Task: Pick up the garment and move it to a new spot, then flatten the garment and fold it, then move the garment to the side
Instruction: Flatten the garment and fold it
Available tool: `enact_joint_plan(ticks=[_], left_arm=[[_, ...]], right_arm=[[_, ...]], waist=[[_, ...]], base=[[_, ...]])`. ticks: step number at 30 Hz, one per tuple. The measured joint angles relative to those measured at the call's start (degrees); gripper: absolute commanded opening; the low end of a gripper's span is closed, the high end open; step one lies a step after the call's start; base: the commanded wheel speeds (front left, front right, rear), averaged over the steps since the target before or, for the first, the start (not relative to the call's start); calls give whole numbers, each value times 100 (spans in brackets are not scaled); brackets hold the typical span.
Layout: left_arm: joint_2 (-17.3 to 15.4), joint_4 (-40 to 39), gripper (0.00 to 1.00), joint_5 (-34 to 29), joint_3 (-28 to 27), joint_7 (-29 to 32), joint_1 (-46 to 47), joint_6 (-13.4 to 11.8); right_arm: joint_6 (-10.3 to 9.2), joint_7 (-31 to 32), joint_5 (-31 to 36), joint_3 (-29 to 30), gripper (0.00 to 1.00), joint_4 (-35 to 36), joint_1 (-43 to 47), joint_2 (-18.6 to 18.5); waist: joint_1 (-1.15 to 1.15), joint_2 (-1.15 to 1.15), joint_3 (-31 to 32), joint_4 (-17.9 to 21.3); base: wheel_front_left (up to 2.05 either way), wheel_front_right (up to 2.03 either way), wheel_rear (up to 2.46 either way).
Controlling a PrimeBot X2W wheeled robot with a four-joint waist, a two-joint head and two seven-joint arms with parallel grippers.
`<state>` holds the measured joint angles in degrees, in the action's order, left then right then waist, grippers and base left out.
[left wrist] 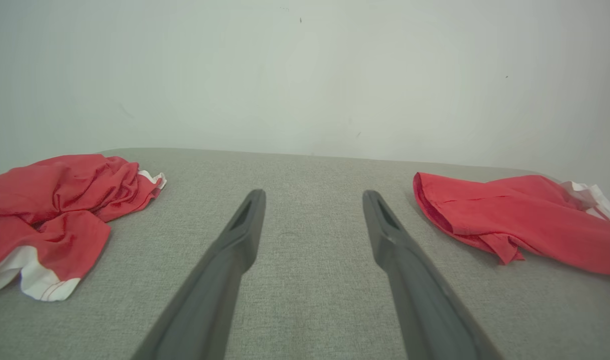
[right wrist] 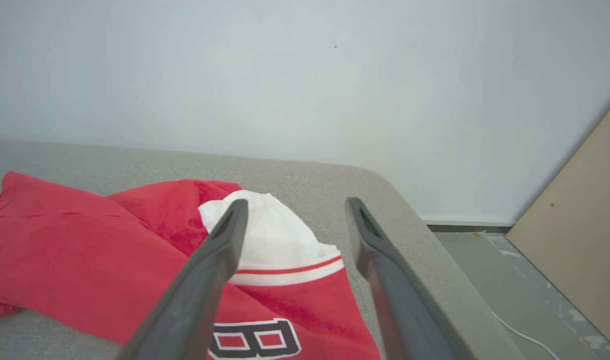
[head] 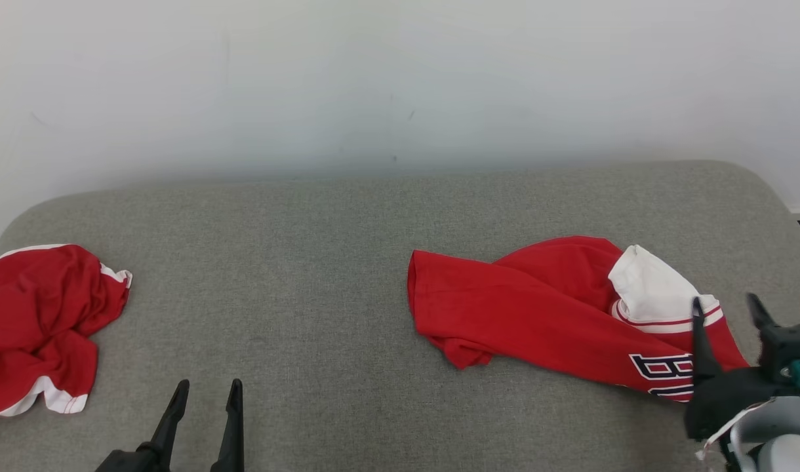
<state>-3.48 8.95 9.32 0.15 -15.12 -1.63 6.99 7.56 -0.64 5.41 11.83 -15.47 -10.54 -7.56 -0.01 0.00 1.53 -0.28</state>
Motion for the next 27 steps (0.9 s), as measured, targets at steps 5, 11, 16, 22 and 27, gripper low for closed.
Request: enact_joint_plan(ticks=[5, 11, 16, 22, 27], left_arm=[[2, -3, 100, -2, -25, 0, -4, -18], [5, 5, 100, -18, -16, 0, -23, -16], [4, 115, 100, -21, 16, 0, -77, -16], [-41, 449, 100, 34, 322, 357, 363, 8], [-65, 1045, 100, 270, 610, 909, 1214, 20]], right_arm=[[0, -257, -255, -525, 100, 723, 432, 73], [0, -577, -437, -869, 100, 954, 920, 107], [0, -645, -539, -902, 100, 894, 1058, 162], [0, -635, -546, -960, 100, 923, 1049, 194], [0, -613, -544, -1082, 100, 953, 992, 227]], waist=[[1, 0, 41, 9], [0, 0, 116, -27], [1, 0, 134, -3], [0, 0, 74, 159], [1, 0, -31, 395]], base=[[0, 0, 0], [0, 0, 0], [0, 0, 0], [0, 0, 0], [0, 0, 0]])
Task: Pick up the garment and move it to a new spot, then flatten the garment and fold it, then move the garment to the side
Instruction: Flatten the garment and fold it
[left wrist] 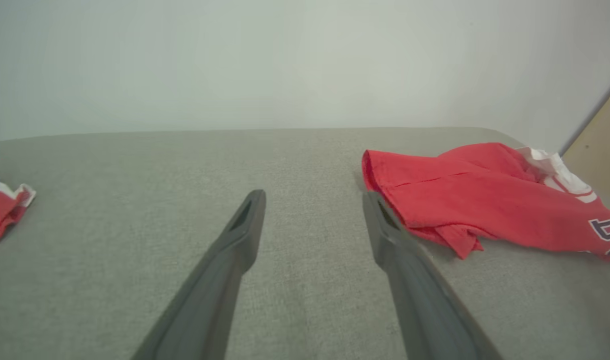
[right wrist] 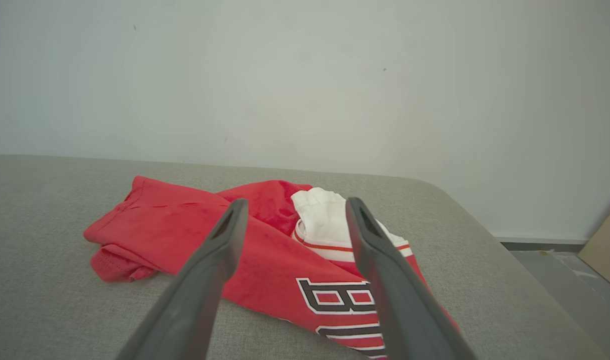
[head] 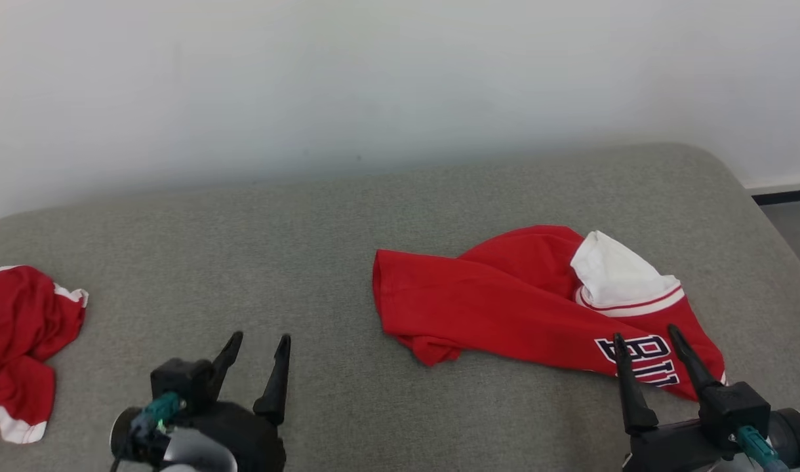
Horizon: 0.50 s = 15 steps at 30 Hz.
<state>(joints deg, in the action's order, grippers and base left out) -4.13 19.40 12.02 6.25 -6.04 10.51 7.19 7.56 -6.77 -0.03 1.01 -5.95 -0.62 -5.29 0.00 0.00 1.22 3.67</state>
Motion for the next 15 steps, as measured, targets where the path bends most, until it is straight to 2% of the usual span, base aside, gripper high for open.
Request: enact_joint_plan(ticks=[10, 15], left_arm=[[62, 1521, 100, 665, 200, 773, 1685, 21], [105, 2229, 100, 951, 235, 1117, 2237, -101]], right_arm=[[0, -147, -99, -519, 100, -93, -438, 92], [0, -243, -151, -689, 100, -268, -627, 137]], waist=[[1, 0, -439, 643], [1, 1, -725, 970]], base=[[0, 0, 0], [0, 0, 0]])
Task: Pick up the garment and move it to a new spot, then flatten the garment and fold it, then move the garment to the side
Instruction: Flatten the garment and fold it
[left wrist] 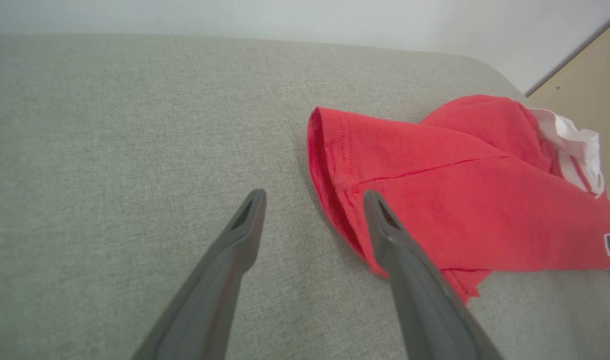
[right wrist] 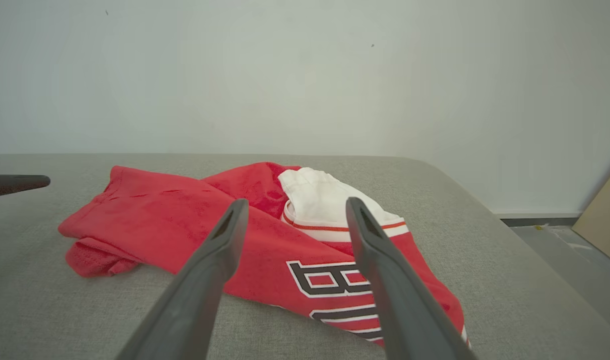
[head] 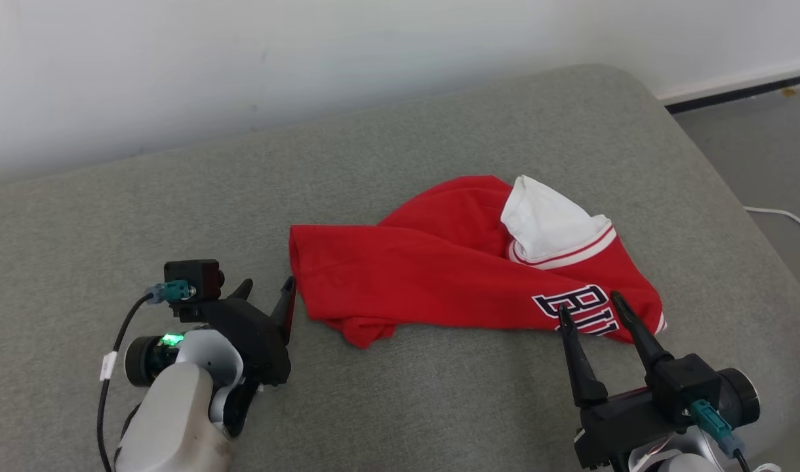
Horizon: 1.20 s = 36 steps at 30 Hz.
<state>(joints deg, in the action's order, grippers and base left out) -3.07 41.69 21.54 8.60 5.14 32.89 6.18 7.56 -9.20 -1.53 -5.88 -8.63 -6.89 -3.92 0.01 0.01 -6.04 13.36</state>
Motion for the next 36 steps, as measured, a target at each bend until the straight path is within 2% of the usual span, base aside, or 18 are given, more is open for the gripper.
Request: enact_joint_plan(ticks=[9, 17, 19, 20, 21, 24, 28, 33, 36], left_arm=[[20, 745, 100, 323, 156, 89, 574, -57], [22, 1098, 100, 407, 277, -208, 778, -27], [16, 1151, 13, 416, 354, -287, 795, -7], [19, 1159, 13, 416, 397, -332, 807, 10], [22, 1168, 0, 419, 436, -386, 824, 41], [23, 1191, 0, 453, 575, -526, 889, 67], [23, 969, 0, 800, 665, -887, 885, 94], [4, 74, 0, 1203, 873, -1228, 329, 123], [-198, -753, 0, 1397, 1042, -1221, -376, 125]], right_arm=[[0, -167, -89, -123, 100, -280, -172, 42], [0, -243, -86, -103, 100, -399, -236, 62], [0, -248, -82, -115, 100, -424, -247, 67], [0, -253, -82, -120, 100, -430, -250, 69], [0, -269, -81, -112, 100, -435, -250, 71], [0, -276, -79, -65, 100, -446, -249, 75], [0, -274, -48, 46, 100, -445, -240, 78], [0, -238, -26, 218, 100, -378, -157, 71], [0, -192, 33, 365, 100, -334, -46, 71]], waist=[[0, 0, -393, 499], [0, 0, -483, 649], [0, 0, -463, 643], [0, 0, -456, 638], [0, 0, -451, 629], [-1, 0, -435, 574], [-1, 0, -413, 450], [-1, 0, -360, 224], [-1, 0, -312, 54]], base=[[0, 0, 0], [0, 0, 0], [0, 0, 0], [0, 0, 0], [0, 0, 0], [0, 0, 0], [0, 0, 0], [0, 0, 0], [0, 0, 0]])
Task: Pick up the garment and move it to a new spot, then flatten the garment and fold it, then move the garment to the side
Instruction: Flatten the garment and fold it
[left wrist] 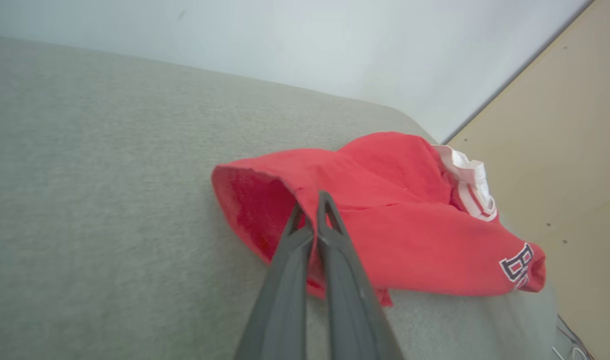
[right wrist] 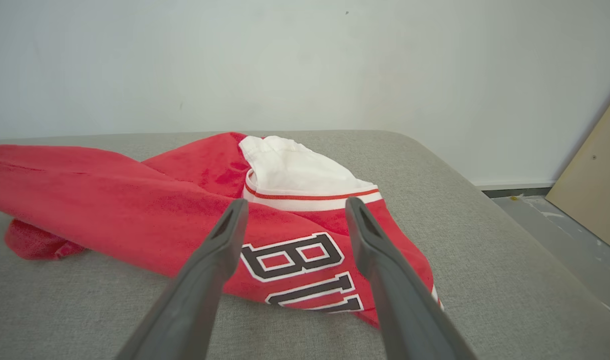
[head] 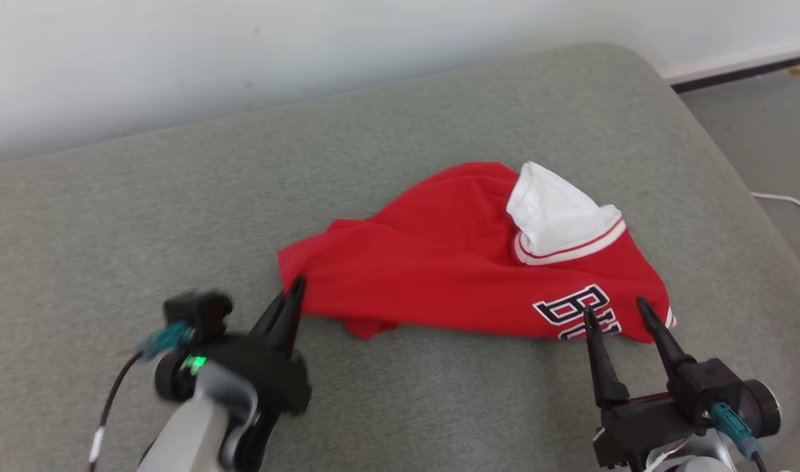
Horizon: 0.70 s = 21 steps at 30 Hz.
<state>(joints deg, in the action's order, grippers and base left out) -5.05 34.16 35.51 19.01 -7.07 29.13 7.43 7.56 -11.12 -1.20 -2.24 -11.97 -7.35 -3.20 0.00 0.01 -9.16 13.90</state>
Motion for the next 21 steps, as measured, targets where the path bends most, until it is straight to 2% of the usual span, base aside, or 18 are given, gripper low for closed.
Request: enact_joint_plan(ticks=[3, 9, 14, 19, 20, 21], left_arm=[[-357, -855, 0, 47, -3, 115, -759, -24], [-861, -2257, 0, -46, -71, 545, -2084, -680], [-1082, -2581, 0, -283, -142, 567, -2547, -1115], [-1074, -2488, 0, -512, -233, 285, -2614, -1463], [-1071, -2419, 27, -513, -223, 303, -2616, -1479], [-1044, -2372, 100, -483, -222, 321, -2619, -1479]], right_arm=[[0, 48, 31, 131, 100, 59, 99, -21], [0, 132, 77, 225, 100, 216, 213, -44], [0, 203, 73, 138, 100, 237, 213, -47], [0, 233, 63, 116, 100, 230, 238, -44], [0, 244, 58, 102, 100, 227, 252, -43], [0, 253, 56, 90, 100, 227, 258, -41]], waist=[[0, 0, 64, -189], [-1, -1, 213, -573], [-1, -1, 342, -792], [-1, -1, 475, -886], [-1, -1, 500, -891], [-1, -1, 521, -890]], base=[[0, 0, 0], [0, 0, 0], [0, 0, 0], [0, 0, 0], [0, 0, 0], [0, 0, 0]])
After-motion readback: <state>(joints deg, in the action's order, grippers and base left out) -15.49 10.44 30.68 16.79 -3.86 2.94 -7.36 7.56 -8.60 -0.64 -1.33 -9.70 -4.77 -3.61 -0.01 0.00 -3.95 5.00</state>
